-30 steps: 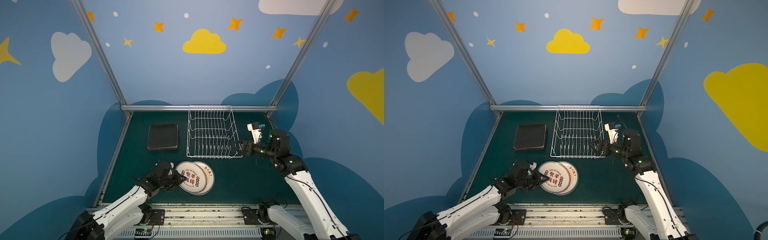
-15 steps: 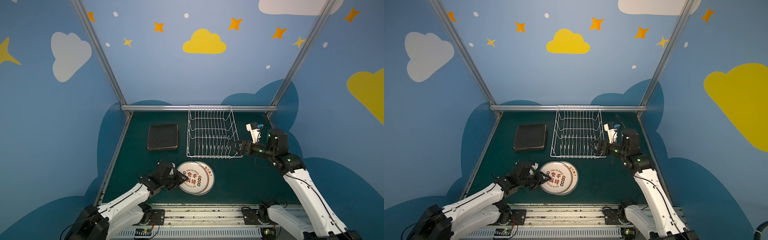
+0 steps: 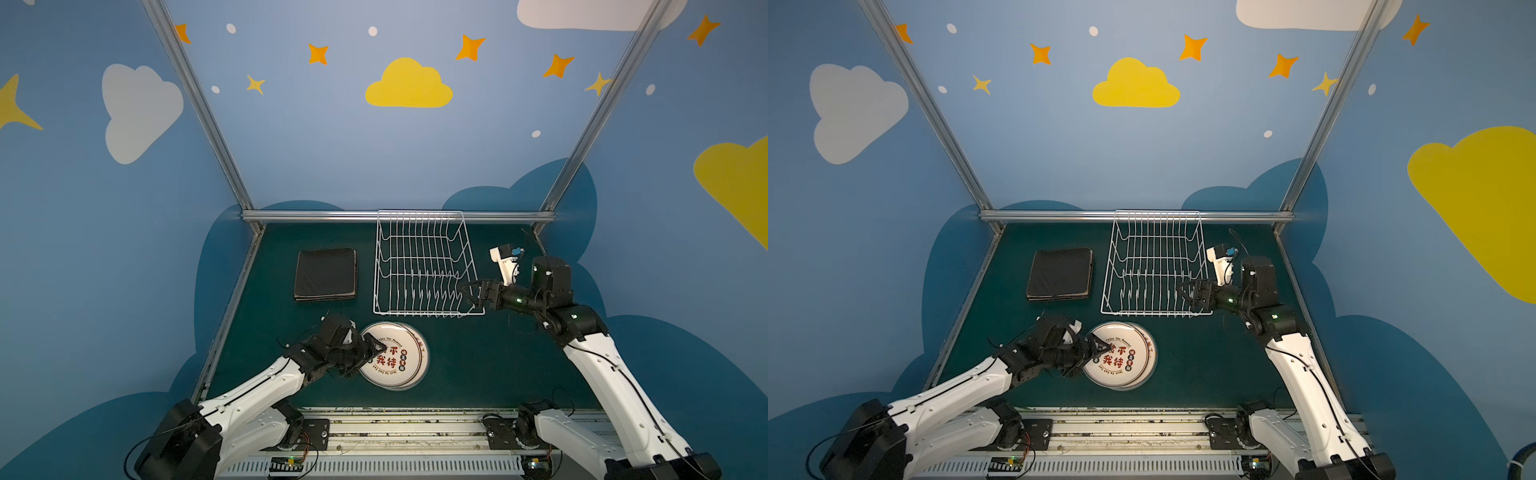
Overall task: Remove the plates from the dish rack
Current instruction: 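Lower the printed plate onto the table plate stack with the left gripper, then open the left gripper and raise it away from the stack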
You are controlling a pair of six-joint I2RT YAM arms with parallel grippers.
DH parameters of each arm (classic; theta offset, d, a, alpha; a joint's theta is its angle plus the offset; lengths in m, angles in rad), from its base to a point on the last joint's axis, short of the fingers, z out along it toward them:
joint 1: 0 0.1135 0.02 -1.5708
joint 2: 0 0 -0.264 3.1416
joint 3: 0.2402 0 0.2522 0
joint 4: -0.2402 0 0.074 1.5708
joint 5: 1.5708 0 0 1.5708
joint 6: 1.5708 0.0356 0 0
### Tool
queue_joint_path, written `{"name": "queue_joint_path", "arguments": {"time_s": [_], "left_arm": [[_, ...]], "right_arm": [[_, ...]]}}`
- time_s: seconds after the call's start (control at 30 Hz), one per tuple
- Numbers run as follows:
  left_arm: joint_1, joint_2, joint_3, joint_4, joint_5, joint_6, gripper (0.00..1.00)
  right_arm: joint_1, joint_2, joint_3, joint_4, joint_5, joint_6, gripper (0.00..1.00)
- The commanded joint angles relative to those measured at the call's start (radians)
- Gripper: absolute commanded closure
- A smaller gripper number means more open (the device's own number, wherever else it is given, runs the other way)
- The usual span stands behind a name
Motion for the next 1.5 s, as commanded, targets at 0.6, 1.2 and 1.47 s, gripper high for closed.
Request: {"name": "queue_joint_path", "arguments": {"time_s": [0.6,1.2,1.47], "left_arm": [[-0.042,0.066,0.162,-0.33,-0.047,0.101,0.01],[-0.075,0.145,0.292,-0.448,-0.104,0.169,0.01],[-0.071,0.035,0.336,-0.426,-0.218,0.274,0.01]], "right_arm": [[0.004,0.01,0.001,0.013,0.02,-0.003,0.11],[0.003,0.02,0.005,0.005,0.035,-0.006,0.11],[0.004,0.027,0.009,0.009,0.039,-0.001,0.12]]}}
